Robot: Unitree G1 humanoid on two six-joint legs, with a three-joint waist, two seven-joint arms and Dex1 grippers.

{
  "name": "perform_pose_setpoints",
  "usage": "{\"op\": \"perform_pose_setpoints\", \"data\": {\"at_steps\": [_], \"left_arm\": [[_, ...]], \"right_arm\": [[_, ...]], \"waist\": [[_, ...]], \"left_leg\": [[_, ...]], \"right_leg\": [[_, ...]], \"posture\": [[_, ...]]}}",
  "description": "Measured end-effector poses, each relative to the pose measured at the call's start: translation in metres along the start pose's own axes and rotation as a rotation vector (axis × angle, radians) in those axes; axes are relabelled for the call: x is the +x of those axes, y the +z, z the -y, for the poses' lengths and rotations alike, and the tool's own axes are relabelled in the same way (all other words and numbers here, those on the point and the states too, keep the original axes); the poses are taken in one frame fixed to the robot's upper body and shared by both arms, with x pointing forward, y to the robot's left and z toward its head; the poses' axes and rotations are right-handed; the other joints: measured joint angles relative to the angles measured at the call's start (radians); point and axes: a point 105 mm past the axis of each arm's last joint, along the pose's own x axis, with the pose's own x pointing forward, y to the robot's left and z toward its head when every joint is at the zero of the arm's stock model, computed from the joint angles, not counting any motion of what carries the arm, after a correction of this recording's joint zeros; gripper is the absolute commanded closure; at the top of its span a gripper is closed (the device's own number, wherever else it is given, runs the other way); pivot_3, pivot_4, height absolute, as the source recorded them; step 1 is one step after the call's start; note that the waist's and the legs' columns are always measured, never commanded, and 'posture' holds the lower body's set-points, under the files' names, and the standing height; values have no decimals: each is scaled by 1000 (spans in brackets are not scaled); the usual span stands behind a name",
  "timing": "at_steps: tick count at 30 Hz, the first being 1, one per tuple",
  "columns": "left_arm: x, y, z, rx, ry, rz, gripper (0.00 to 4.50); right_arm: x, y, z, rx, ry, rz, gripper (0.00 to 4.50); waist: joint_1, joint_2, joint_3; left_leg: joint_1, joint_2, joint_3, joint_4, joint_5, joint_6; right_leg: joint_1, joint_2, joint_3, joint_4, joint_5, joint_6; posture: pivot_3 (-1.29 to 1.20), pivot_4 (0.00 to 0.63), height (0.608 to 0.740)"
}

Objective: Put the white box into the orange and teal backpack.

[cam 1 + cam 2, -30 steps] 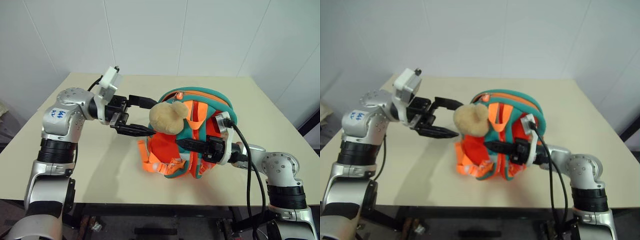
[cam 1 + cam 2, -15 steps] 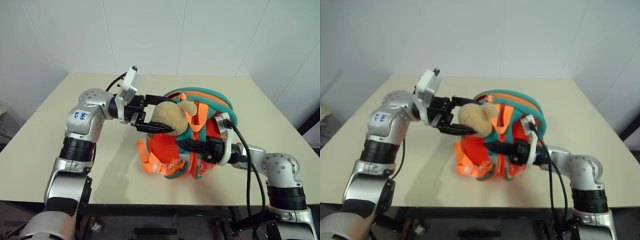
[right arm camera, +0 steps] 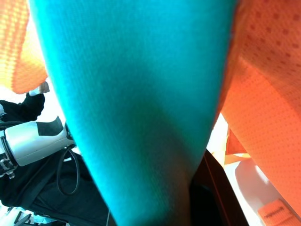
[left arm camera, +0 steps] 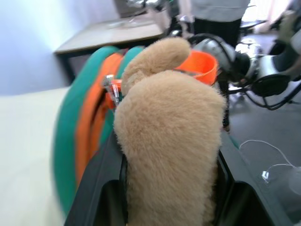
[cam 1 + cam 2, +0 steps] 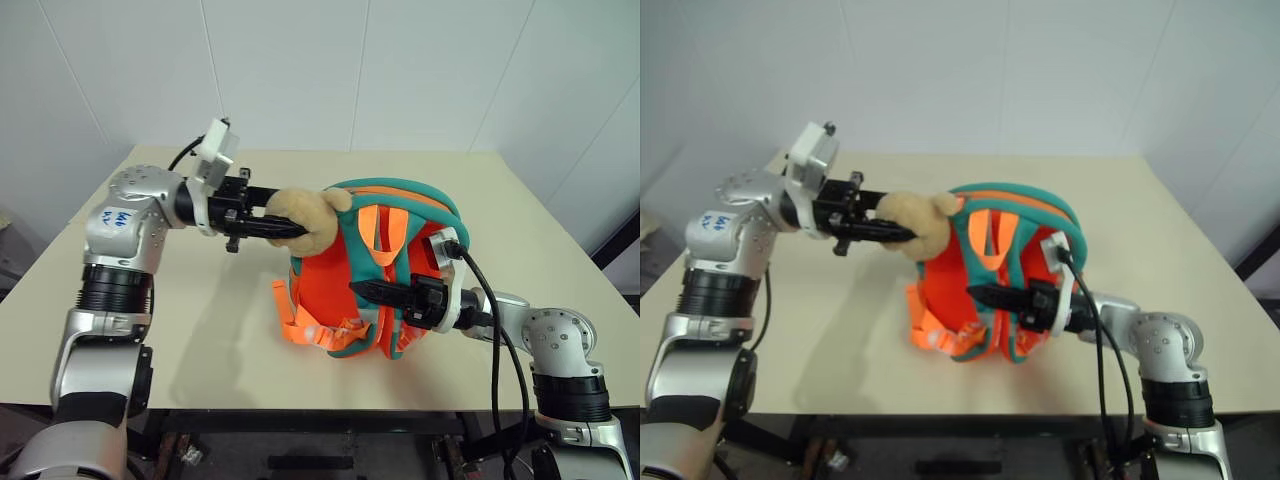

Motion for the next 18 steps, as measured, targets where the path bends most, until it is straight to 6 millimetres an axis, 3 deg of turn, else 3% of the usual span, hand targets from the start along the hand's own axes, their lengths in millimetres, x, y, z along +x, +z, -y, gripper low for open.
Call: {"op": "perform_pose_setpoints", "data": {"at_steps": [4, 12, 15, 18], "left_arm": [[-36, -14, -9, -65, 112, -83, 2965], [-58, -49, -9, -265, 167, -93, 2965], [-65, -89, -1, -388, 194, -174, 2965], [-57, -119, 4, -473, 196, -185, 2965]], "right_arm": [[1, 0, 0, 1, 5, 5, 4436], [4, 1, -1, -6, 8, 16, 4436], [4, 1, -1, -7, 1, 17, 4436], [4, 0, 0, -4, -5, 17, 4436]], "waist": [[-5, 0, 0], [-7, 0, 0], [-14, 0, 0], [-15, 0, 0]], "left_leg": [[0, 0, 0, -1, 0, 0], [0, 0, 0, -1, 0, 0], [1, 0, 1, -1, 0, 0], [0, 0, 0, 0, 0, 0]], "right_leg": [[0, 0, 0, 0, 0, 0], [0, 0, 0, 0, 0, 0], [0, 0, 0, 0, 0, 0], [0, 0, 0, 0, 0, 0]], "posture": [[0, 150, 740], [0, 150, 740], [0, 150, 740], [0, 150, 740]]}}
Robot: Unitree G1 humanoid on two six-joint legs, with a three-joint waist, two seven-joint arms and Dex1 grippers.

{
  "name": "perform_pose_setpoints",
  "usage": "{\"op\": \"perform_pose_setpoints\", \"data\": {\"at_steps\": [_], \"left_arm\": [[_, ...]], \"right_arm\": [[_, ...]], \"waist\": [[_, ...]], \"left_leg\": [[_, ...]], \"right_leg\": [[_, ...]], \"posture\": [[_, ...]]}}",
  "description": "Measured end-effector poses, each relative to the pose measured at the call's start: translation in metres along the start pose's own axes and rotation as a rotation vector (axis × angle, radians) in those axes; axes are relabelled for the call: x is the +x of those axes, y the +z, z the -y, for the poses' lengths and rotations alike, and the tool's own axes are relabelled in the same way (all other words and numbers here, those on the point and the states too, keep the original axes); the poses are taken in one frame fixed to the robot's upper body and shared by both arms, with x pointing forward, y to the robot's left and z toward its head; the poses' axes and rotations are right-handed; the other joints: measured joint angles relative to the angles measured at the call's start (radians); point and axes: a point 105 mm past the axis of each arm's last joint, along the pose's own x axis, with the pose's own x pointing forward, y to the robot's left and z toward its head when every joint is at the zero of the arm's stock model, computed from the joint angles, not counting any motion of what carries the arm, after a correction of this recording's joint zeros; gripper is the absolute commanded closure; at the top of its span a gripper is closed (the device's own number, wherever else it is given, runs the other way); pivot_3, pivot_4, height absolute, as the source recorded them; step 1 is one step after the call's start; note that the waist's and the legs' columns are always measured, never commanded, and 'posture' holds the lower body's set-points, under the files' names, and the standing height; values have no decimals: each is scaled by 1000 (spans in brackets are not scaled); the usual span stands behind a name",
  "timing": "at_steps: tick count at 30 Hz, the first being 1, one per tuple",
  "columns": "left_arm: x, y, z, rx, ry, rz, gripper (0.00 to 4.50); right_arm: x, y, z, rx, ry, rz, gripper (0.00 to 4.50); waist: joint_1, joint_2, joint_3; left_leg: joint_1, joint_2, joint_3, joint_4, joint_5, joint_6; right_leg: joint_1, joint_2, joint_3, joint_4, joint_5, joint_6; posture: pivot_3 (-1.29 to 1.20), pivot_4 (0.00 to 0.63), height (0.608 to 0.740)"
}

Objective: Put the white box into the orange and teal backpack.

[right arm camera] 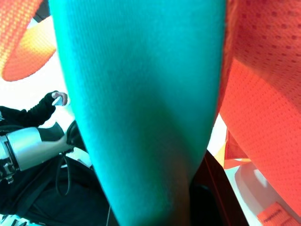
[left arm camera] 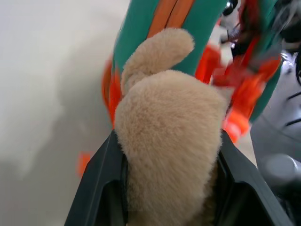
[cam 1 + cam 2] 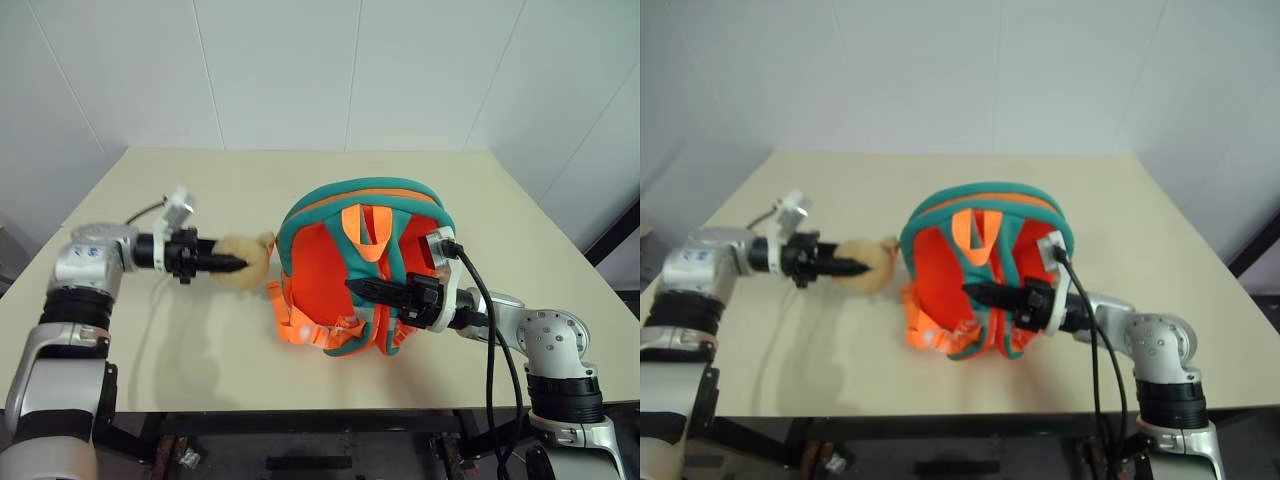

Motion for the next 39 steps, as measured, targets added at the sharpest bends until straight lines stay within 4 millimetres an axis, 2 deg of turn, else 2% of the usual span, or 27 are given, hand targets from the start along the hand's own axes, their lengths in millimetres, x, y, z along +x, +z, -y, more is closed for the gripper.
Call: {"op": "perform_pose_setpoints", "data": {"at_steps": [8, 11, 13, 17, 20, 22, 24, 27, 32, 35, 39], "left_arm": [[29, -14, -6, 28, 7, 9, 2965], [39, -22, 0, 29, -17, 52, 2965], [41, -29, 11, 8, -69, 62, 2965], [36, -36, 24, 32, -83, 28, 1647], [22, -27, 23, 74, -26, 33, 686], [5, -18, 21, 109, 22, 21, 8], [-12, -10, 22, 147, 67, 13, 0], [-22, -6, 28, 191, 87, 4, 0], [-28, -16, 43, 228, 98, -24, 0], [-32, -8, 52, 264, 122, 46, 0], [-29, -7, 64, 288, 125, 105, 0]], "right_arm": [[0, 0, -2, 1, -3, 5, 4436], [0, 0, -4, 2, 3, 9, 4436], [0, 0, -5, 0, 8, 8, 3721], [-1, 0, -13, -13, 28, -9, 2438], [-4, 5, -20, -58, 30, -15, 1412], [-12, 9, -21, -148, -9, -50, 656], [-22, 13, -18, -248, -67, -71, 24], [-41, 11, -6, -359, -149, -122, 24], [-80, 12, 14, -510, -267, -192, 24], [-102, 17, 23, -656, -316, -218, 24], [-125, 16, 29, -740, -345, -242, 24]], "waist": [[-1, 0, 0], [4, 0, -1], [10, 0, -1], [19, 0, -1], [18, 0, 0], [17, 0, 0], [18, 0, 0], [21, 0, 0], [20, 0, 0], [19, 0, 0], [18, 0, 0]], "left_leg": [[1, 0, 0, 0, 0, 0], [1, 0, 0, 1, 0, 0], [1, 0, 0, 0, 0, 0], [1, 0, 0, 0, 0, 0], [1, 0, 0, 0, 0, 0], [1, 0, 1, 0, -1, 0], [1, 0, 1, -1, -1, 0], [0, 0, 2, 0, -2, 1], [0, 0, 3, 1, -4, 1], [1, 0, 3, 0, -4, 1], [2, 0, 4, 1, -4, 1]], "right_leg": [[1, 0, 0, 0, 0, 0], [2, -1, 0, 0, 0, 0], [2, -1, 0, 0, 0, 0], [1, -1, 0, 0, 0, 0], [1, -1, 0, -1, 0, 0], [0, -1, 0, -2, 0, 0], [0, -1, 0, -2, 0, -1], [1, -1, 0, -3, -1, -1], [1, -1, 0, -5, -1, -1], [1, -1, 1, -5, -1, -1], [1, -1, 2, -4, 0, -1]], "posture": [[0, 150, 740], [0, 150, 740], [0, 150, 740], [0, 150, 740], [0, 150, 740], [0, 150, 740], [0, 150, 740], [0, 150, 740], [0, 150, 740], [0, 150, 740], [0, 150, 740]]}}
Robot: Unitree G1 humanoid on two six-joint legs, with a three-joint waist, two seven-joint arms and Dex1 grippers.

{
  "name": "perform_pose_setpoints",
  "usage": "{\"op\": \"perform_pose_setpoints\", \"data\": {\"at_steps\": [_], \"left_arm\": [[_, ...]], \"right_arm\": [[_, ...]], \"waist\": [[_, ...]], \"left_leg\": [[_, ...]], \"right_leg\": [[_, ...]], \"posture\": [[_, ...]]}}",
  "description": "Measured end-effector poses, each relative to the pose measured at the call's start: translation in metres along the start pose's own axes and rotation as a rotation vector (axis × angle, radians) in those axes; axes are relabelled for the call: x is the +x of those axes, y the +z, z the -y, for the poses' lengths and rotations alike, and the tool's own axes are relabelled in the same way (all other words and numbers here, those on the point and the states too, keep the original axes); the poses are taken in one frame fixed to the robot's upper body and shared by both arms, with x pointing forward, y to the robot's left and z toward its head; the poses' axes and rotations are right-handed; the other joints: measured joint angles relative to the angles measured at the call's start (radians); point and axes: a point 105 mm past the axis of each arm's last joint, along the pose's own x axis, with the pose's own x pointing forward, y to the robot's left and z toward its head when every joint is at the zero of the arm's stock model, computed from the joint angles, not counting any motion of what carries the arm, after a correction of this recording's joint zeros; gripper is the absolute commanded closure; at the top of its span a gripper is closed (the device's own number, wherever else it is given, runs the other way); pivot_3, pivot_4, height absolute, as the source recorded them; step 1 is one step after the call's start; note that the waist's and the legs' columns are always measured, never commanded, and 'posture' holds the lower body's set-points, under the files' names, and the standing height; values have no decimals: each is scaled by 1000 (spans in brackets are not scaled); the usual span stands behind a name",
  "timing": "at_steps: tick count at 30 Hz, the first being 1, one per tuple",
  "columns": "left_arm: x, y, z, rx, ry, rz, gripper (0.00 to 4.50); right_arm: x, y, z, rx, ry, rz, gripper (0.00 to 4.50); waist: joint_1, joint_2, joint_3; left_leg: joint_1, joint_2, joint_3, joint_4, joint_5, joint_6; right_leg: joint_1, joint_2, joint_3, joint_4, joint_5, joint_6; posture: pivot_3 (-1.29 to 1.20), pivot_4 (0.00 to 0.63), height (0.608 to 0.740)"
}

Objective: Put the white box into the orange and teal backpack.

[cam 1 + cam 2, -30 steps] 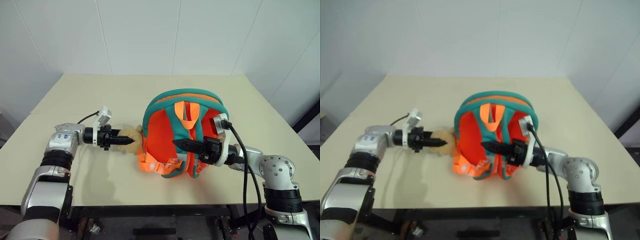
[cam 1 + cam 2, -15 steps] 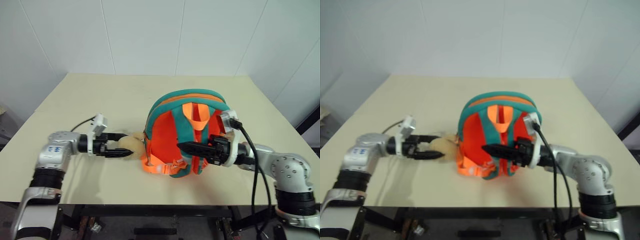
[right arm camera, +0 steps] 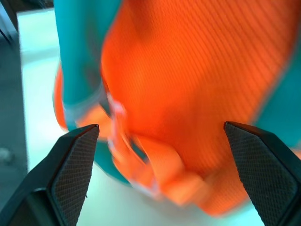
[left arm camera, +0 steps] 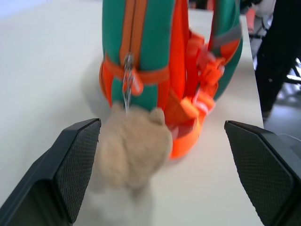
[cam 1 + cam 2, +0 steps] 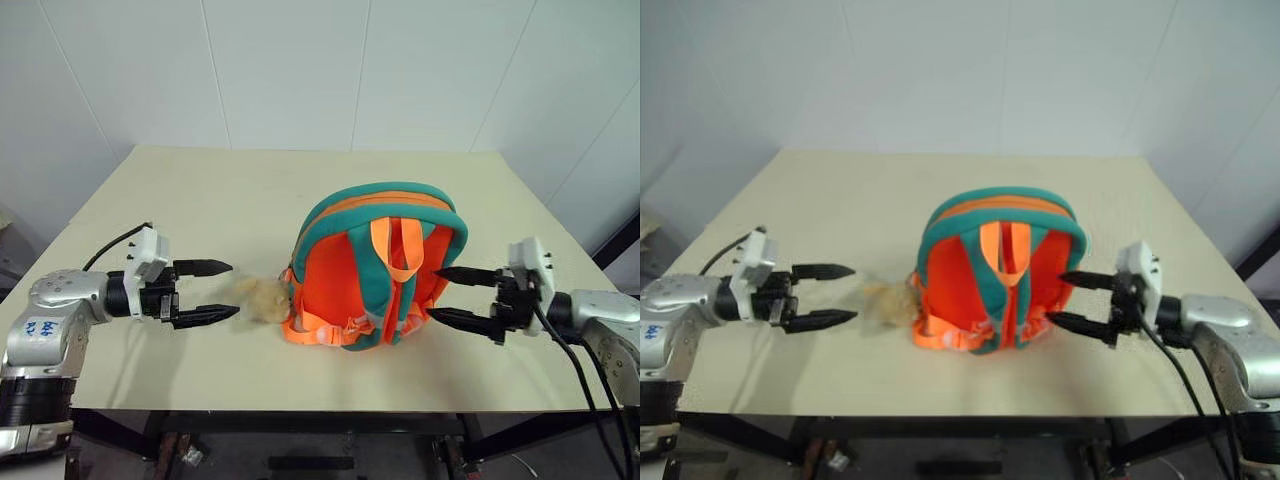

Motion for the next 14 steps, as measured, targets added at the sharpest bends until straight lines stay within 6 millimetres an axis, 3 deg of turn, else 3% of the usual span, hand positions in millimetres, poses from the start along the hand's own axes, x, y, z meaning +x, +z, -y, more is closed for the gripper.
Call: {"op": "perform_pose_setpoints", "data": {"at_steps": [9, 14], "left_arm": [[-4, -12, 21, -28, 12, 38, 0], [-13, -1, 19, 19, 39, 44, 0]], "right_arm": [[-20, -5, -1, -32, 32, -20, 24], [-23, -2, 1, -38, 42, -24, 24]], "waist": [[-3, 0, 0], [-3, 0, 0]], "left_leg": [[3, 0, 2, 1, 0, 0], [3, 0, 4, 1, 0, 0]], "right_leg": [[1, 0, 3, 1, 0, 0], [1, 0, 5, 0, -1, -4]], "posture": [[0, 150, 740], [0, 150, 740]]}}
